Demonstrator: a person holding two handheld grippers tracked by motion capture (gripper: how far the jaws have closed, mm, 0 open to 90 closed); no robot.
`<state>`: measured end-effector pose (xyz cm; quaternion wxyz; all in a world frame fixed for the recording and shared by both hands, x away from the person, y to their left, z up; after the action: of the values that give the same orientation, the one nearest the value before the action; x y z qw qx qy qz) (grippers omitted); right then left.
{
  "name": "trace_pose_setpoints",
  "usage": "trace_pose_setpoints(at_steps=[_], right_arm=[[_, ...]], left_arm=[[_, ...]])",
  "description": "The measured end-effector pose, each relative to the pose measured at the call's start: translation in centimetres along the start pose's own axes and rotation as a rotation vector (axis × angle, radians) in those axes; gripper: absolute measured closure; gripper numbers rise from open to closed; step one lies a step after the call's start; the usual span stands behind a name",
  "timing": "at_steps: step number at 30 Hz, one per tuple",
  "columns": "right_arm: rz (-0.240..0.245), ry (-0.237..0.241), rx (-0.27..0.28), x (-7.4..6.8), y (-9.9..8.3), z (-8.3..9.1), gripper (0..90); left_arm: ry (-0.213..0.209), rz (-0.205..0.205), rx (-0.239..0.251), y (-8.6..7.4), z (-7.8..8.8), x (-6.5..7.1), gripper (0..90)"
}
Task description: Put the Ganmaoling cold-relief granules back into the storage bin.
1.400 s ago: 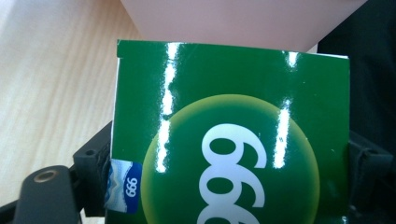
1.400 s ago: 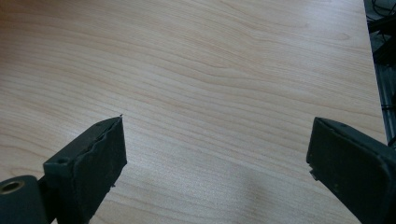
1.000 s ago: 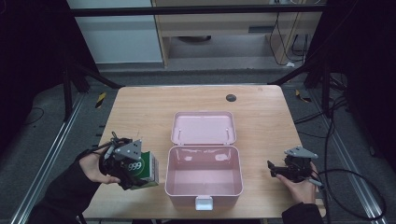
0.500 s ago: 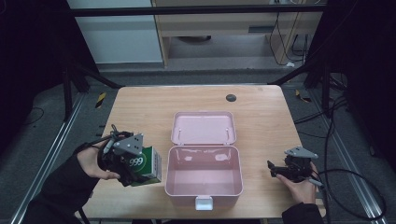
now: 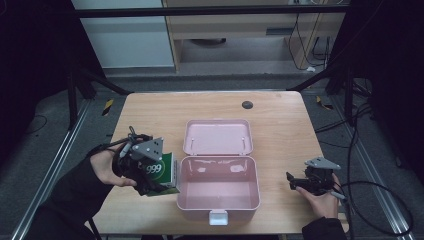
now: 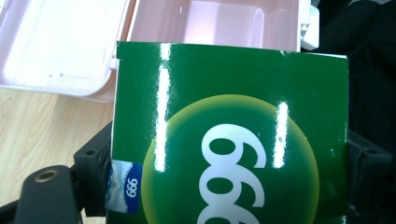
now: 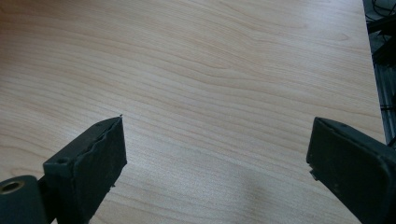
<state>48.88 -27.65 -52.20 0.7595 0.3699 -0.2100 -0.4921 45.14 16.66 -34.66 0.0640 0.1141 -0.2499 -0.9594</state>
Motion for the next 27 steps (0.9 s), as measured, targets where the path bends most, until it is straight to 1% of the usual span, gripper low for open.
trace_pose_setpoints(at_steps=[6, 16, 17, 22, 27], right_arm=[[-0.001, 0.001, 0.001, 0.0, 0.0, 0.0, 5.1], [-0.005, 0.005, 0.002, 0.1, -0.1, 0.0, 5.1], [0.001, 0.002, 0.001, 0.1, -0.1, -0.1, 5.1], [-0.002, 0.005, 0.001, 0.1, -0.1, 0.0, 5.1], [-0.002, 0.006, 0.001, 0.1, 0.0, -0.1, 5.1]], left_arm=[[-0.006, -0.020, 0.003, 1.7, -0.1, -0.2, 13.8], [-0.029, -0.052, 0.005, 4.4, -1.2, -0.1, 13.8], [-0.031, -0.059, 0.003, 4.6, -1.4, -0.1, 13.8], [-0.037, -0.076, -0.001, 5.7, -2.0, 0.0, 13.8], [-0.048, -0.083, 0.001, 6.6, -2.7, 0.1, 13.8]])
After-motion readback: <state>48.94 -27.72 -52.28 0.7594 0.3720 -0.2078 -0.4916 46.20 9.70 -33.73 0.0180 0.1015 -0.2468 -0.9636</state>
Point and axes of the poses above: each handheld gripper's, and its own axes: z roughly backward along the jaws, y roughly out of its top, x roughly to its right, the point moved 6 cm from there along -z, roughly forward along the jaws, and after that the axes turned 10 degrees about y, right-handed, at the moved point
